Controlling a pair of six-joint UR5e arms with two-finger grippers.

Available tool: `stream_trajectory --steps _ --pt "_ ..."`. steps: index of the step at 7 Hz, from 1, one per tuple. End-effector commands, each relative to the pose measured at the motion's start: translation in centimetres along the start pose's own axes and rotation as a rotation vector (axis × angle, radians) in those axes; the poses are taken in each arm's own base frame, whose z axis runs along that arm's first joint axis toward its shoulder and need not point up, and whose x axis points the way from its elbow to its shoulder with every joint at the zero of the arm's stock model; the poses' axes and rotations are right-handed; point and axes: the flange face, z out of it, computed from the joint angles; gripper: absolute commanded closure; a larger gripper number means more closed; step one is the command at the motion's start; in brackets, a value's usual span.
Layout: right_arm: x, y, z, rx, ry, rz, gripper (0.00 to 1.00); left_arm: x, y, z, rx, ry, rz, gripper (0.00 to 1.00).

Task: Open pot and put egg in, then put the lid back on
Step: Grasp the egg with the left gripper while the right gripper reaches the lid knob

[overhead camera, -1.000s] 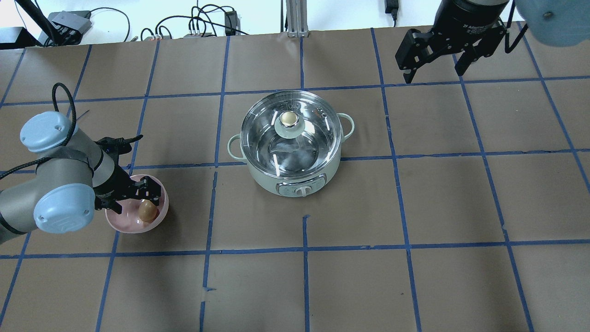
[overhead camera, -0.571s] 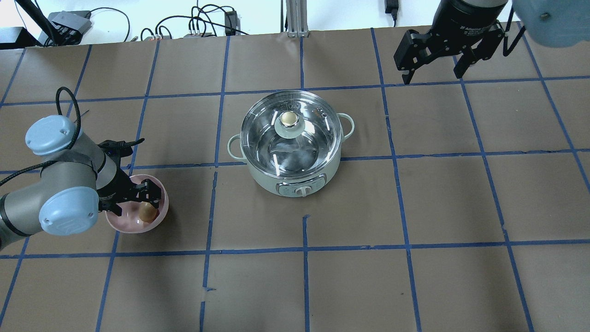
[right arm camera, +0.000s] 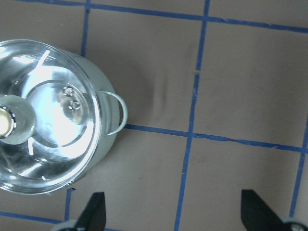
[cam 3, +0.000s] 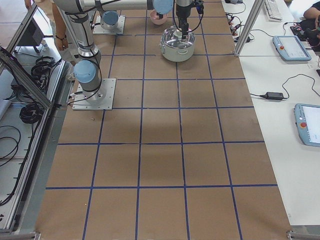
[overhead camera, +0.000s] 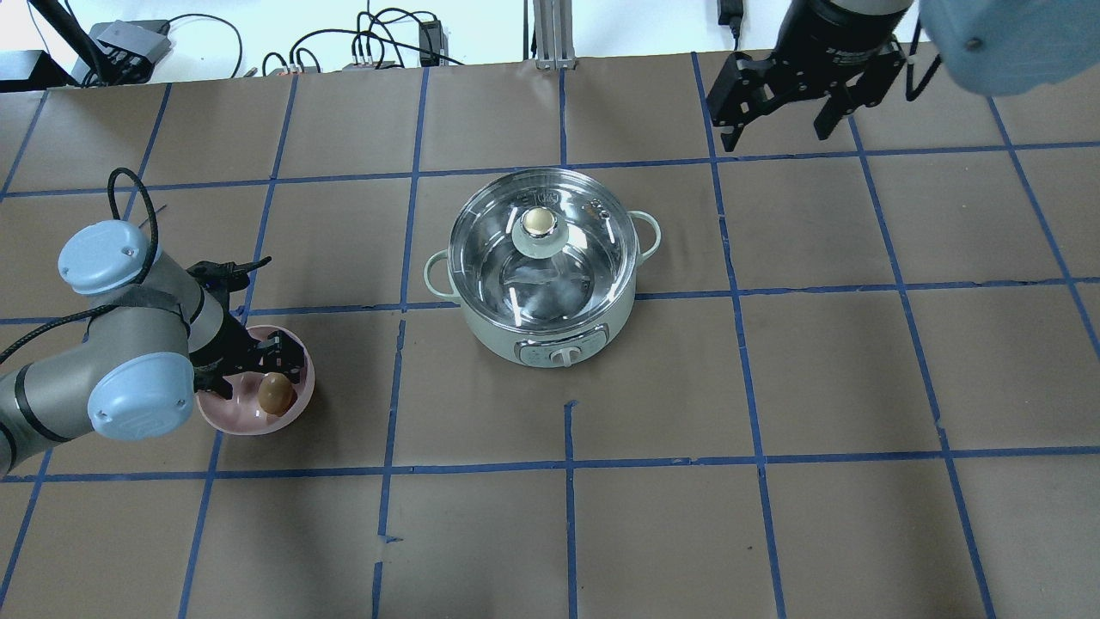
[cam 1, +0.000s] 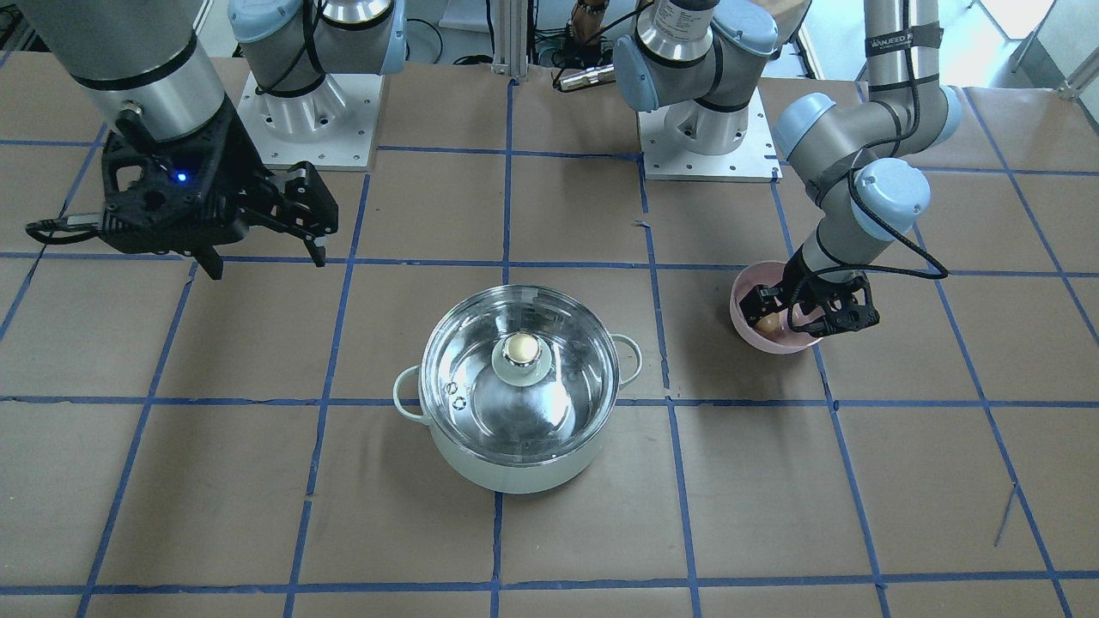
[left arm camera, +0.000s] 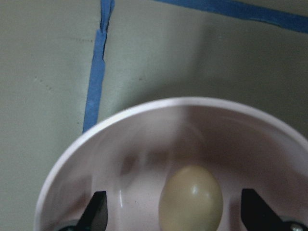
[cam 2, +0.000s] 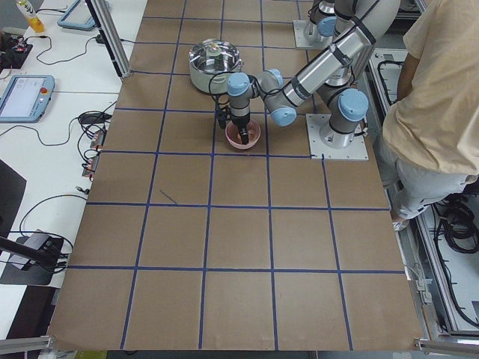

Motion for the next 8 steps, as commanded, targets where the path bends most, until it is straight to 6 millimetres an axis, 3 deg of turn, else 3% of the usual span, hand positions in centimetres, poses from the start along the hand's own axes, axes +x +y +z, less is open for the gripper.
stream_trajectory --steps 1,2,4,5,6,8 --pt "-7.9 -2.3 1.9 0.036 -0.003 0.027 0.00 0.0 0.0 0.1 -0.002 0.003 -0.007 0.21" --pt "-9.4 -2.4 2.6 0.025 -0.007 0.012 0.00 0.0 0.0 0.3 -0.008 0.004 -0.008 0.23" --pt "-11.8 -2.7 3.6 0.054 -0.020 0.048 0.00 0.0 0.1 0.3 -0.012 -0.003 -0.008 0.17" --pt "-14.5 -2.8 5.0 0.075 -0.017 0.061 0.00 0.0 0.1 0.3 -0.013 -0.005 -0.007 0.16" --pt "-15.9 -2.3 5.8 0.069 0.016 0.042 0.00 0.0 0.1 0.4 -0.016 -0.004 -0.003 0.16" --pt "-16.1 -1.5 8.8 0.101 0.004 0.027 0.00 0.1 0.3 0.5 -0.034 0.000 -0.003 0.16"
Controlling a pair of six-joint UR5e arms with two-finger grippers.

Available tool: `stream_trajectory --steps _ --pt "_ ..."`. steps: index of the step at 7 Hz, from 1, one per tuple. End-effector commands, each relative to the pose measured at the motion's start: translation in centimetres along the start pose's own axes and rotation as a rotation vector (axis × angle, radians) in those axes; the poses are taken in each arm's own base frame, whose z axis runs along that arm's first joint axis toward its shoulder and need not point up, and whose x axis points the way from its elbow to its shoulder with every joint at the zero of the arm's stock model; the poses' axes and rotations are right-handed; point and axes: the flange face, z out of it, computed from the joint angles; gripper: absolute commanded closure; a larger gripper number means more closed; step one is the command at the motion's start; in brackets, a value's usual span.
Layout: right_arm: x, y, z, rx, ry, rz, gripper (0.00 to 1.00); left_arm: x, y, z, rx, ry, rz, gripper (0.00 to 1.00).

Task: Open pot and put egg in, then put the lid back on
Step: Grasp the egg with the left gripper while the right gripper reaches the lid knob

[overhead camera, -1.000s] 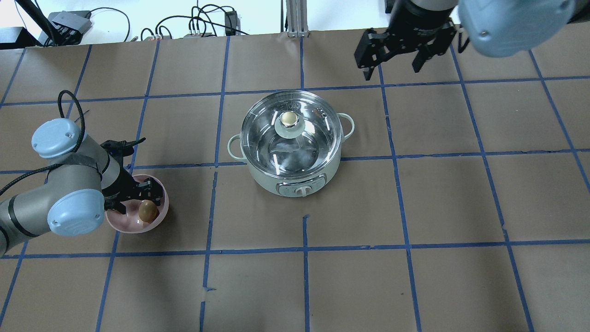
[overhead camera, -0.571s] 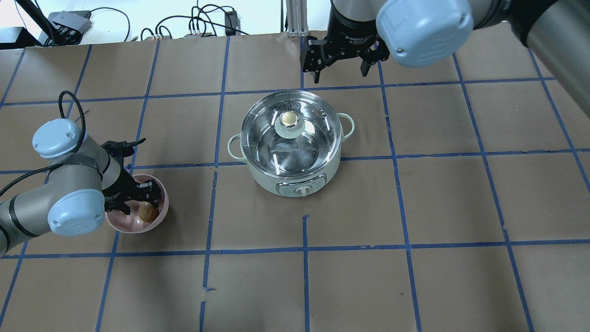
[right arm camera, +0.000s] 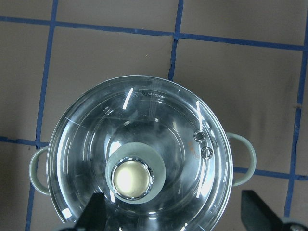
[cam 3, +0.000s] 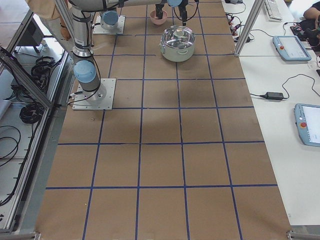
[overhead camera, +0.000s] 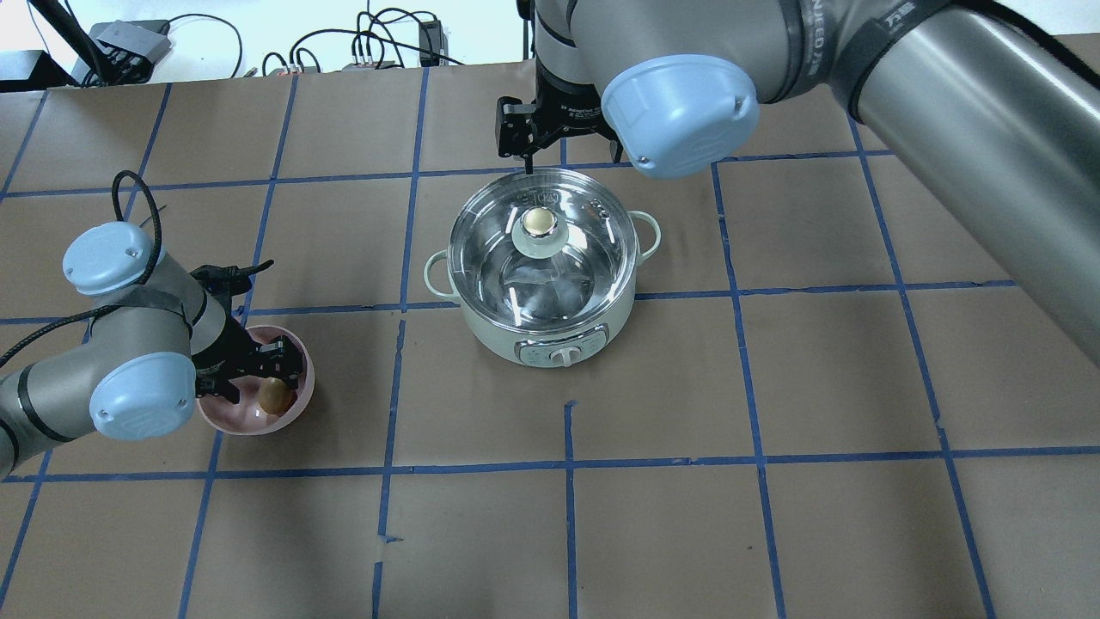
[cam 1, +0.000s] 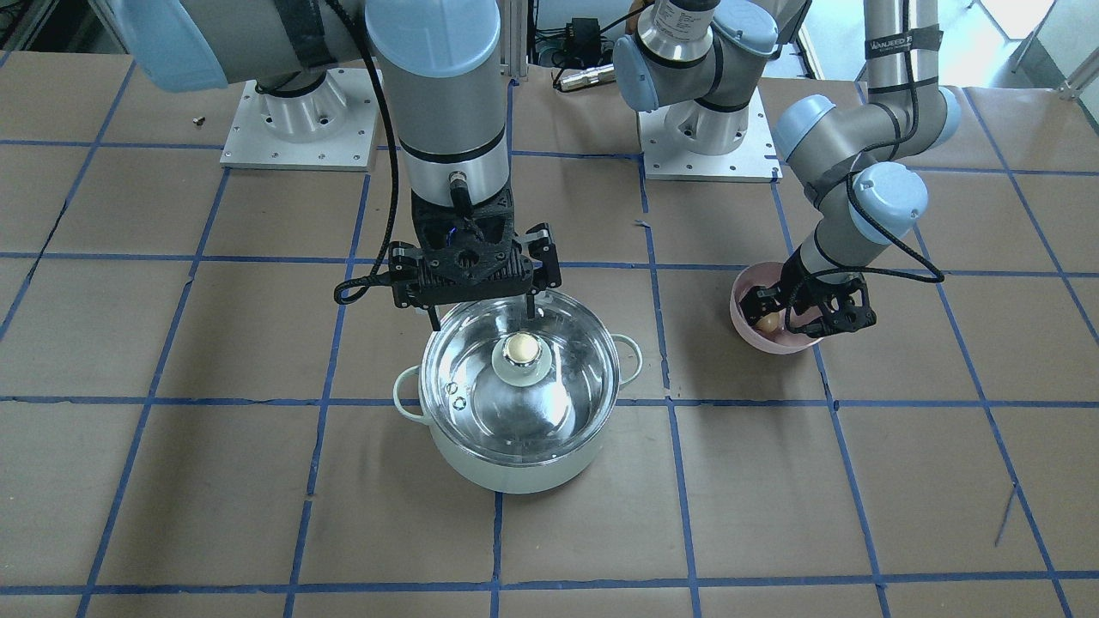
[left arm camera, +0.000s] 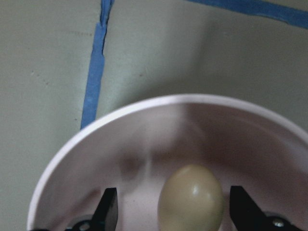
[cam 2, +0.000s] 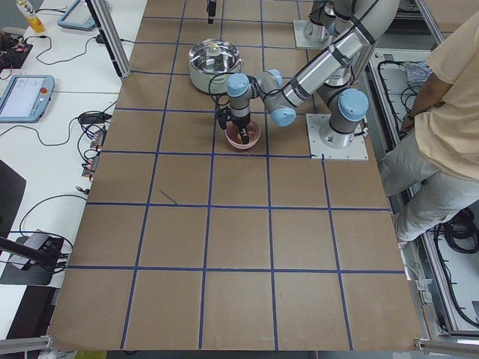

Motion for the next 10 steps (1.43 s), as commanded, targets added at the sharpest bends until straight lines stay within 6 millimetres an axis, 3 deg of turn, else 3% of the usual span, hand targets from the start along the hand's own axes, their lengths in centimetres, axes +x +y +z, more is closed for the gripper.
stream_trajectory --steps 1,3,6,8,10 --pt "-0.2 1.9 3.4 -0.008 0.003 -0.002 0.00 0.0 0.0 0.2 -0.009 0.004 -0.001 0.16" --pt "-0.8 1.4 3.1 0.033 0.010 -0.017 0.00 0.1 0.1 0.4 -0.021 0.012 -0.002 0.17" --pt "-2.8 0.6 4.6 0.037 0.054 -0.051 0.00 0.2 0.0 0.8 -0.029 0.016 -0.002 0.20" --pt "-3.0 0.3 5.9 0.025 0.045 -0.112 0.00 0.2 0.0 0.9 -0.036 0.016 -0.002 0.41" --pt "-3.1 0.4 7.0 0.005 0.043 -0.217 0.00 0.3 0.0 0.7 -0.033 0.013 0.003 0.74"
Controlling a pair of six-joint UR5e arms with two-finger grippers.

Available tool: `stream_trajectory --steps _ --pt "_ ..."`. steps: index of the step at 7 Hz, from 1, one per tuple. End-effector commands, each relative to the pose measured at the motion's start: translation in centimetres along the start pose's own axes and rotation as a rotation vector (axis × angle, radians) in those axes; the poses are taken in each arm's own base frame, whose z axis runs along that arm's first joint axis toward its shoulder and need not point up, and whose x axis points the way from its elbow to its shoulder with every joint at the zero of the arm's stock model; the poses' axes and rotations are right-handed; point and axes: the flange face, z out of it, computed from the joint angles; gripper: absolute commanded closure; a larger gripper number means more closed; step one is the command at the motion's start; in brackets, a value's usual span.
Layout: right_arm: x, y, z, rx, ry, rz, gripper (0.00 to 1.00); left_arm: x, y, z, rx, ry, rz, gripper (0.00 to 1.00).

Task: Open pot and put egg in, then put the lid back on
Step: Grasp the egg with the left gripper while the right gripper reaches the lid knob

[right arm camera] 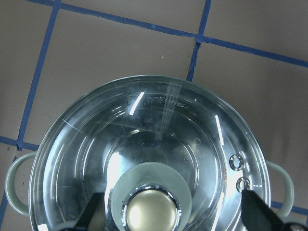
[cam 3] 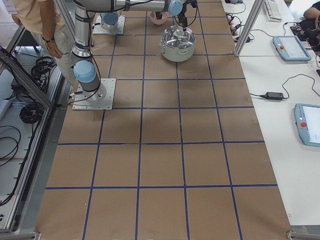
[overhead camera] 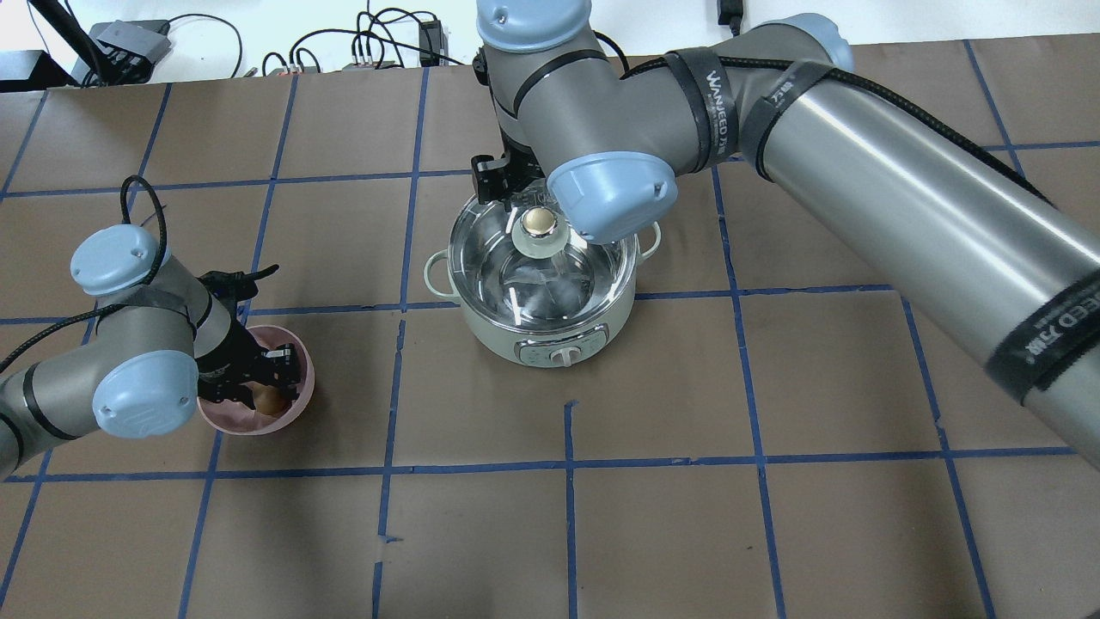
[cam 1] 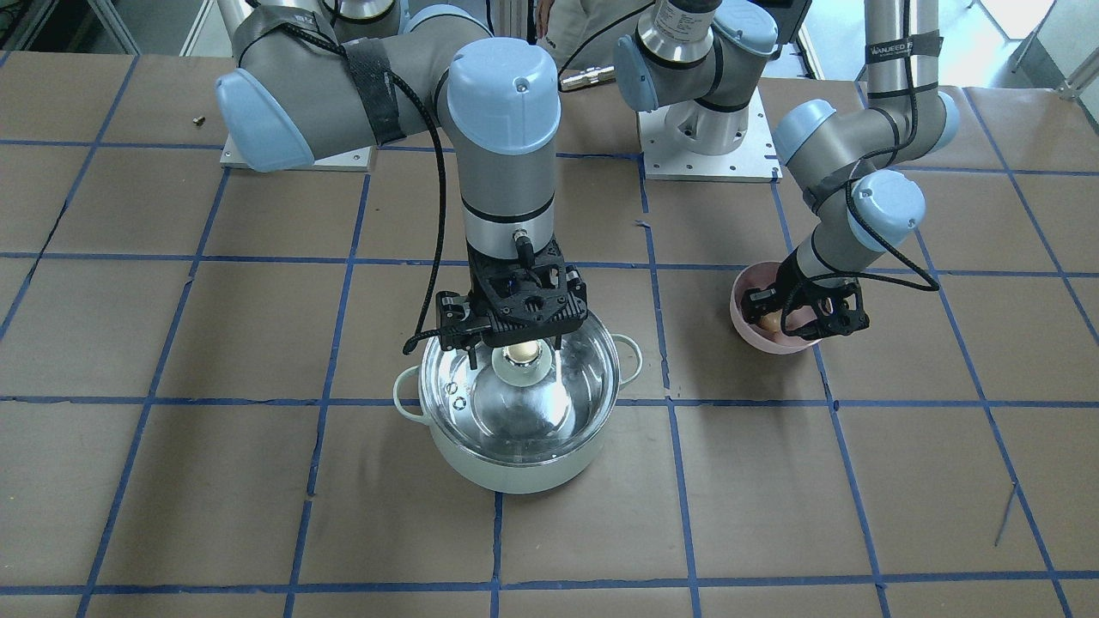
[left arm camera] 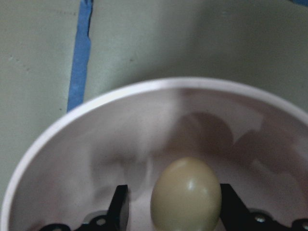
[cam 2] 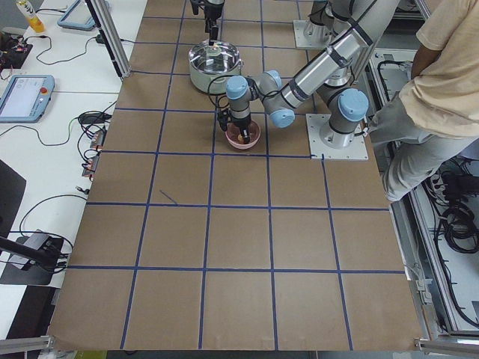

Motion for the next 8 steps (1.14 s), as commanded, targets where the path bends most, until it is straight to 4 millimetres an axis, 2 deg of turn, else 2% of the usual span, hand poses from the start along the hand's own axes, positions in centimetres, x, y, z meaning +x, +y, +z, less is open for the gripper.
stream_trajectory --steps 1,2,4,6,7,8 --pt "-0.1 0.2 0.6 -0.009 -0.003 -0.061 0.00 0.1 -0.1 -0.2 0.005 -0.002 0.005 0.80" --pt "-0.2 0.2 0.9 -0.013 -0.004 -0.063 0.12 0.0 -0.2 -0.4 0.010 -0.003 0.005 0.82" --pt "-0.7 1.0 2.3 -0.036 -0.023 -0.073 0.14 0.2 -0.3 -0.6 0.015 -0.004 0.007 0.84" --pt "-0.8 0.9 2.3 -0.021 -0.025 -0.074 0.17 0.2 -0.6 -1.5 0.034 -0.009 0.007 0.84" --pt "-0.8 0.9 2.3 -0.021 -0.025 -0.074 0.32 0.7 -0.8 -2.6 0.036 -0.009 0.016 0.84" --pt "-0.8 0.9 2.2 -0.020 -0.025 -0.078 0.38 0.8 -1.4 -3.9 0.038 -0.011 0.011 0.84"
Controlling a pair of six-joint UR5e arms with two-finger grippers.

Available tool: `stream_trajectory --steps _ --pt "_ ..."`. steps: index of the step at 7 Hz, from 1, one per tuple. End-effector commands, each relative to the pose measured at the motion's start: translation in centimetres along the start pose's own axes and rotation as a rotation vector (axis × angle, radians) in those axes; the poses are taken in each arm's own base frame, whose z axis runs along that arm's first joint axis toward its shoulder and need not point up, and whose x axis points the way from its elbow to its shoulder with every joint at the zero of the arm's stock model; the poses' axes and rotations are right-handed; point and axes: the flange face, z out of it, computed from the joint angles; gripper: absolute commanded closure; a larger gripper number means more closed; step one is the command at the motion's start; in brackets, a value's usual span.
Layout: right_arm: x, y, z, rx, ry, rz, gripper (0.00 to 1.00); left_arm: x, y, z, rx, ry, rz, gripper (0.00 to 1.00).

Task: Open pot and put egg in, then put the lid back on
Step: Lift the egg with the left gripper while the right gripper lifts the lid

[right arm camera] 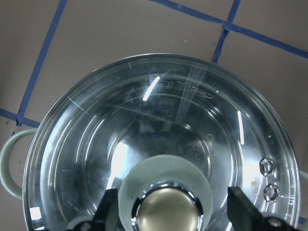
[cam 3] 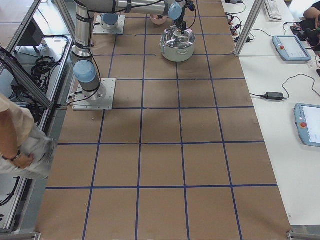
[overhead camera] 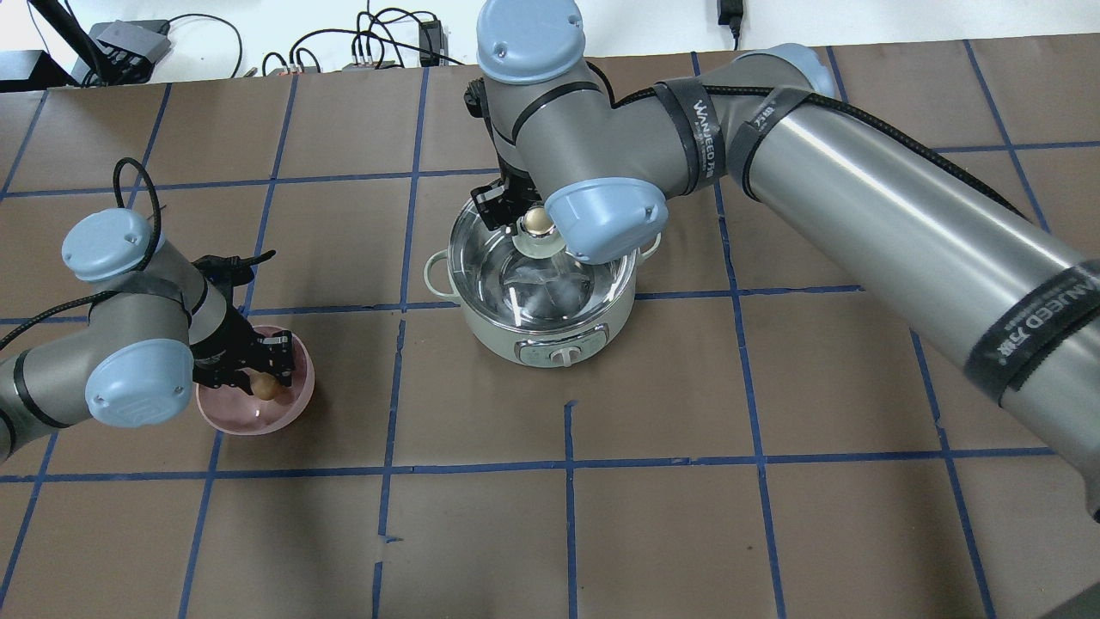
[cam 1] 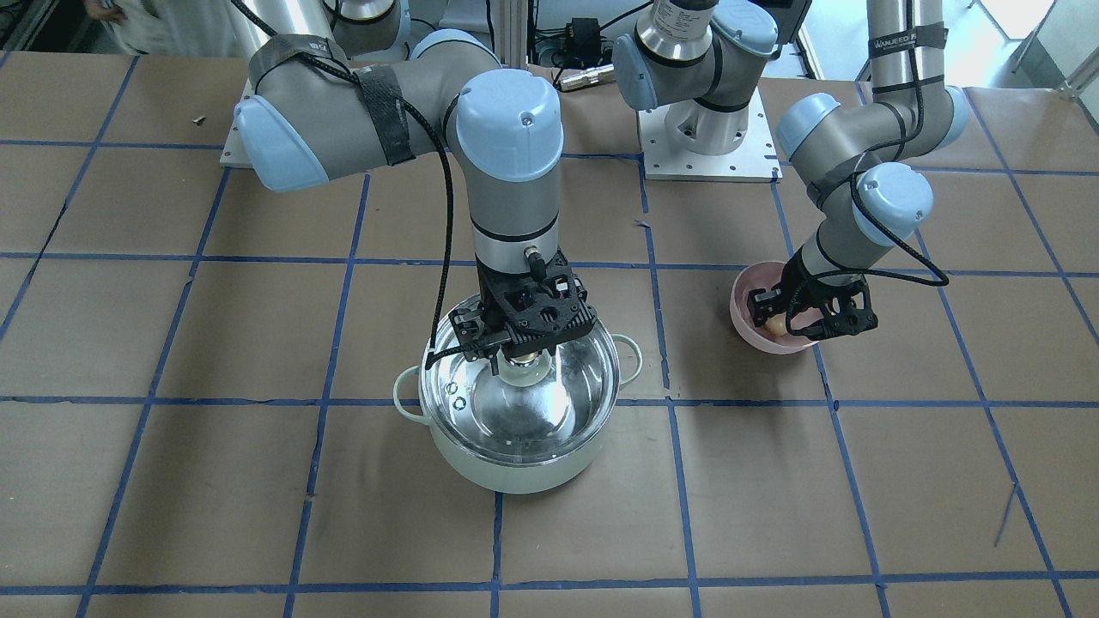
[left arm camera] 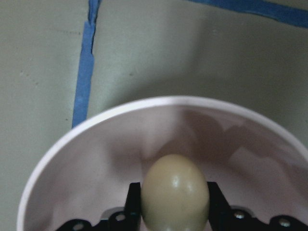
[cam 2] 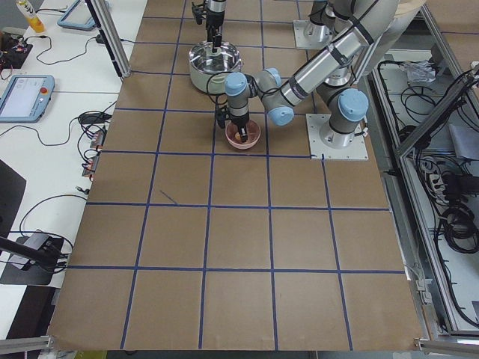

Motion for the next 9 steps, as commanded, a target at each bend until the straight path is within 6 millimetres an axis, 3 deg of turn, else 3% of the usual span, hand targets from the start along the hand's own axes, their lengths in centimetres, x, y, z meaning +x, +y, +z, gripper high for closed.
stream_trajectory --steps 1,6,9 --pt "0.0 0.0 0.1 0.002 -0.002 -0.007 0.39 0.1 -1.4 -2.8 -0.011 0.003 0.000 0.84" --pt "-0.3 0.4 0.6 0.001 -0.029 -0.030 0.38 2.9 -2.2 -10.2 0.026 0.004 0.000 0.84" --pt "-0.3 0.5 0.8 -0.003 -0.029 -0.056 0.41 7.0 -1.1 -13.8 0.039 0.032 -0.021 0.84"
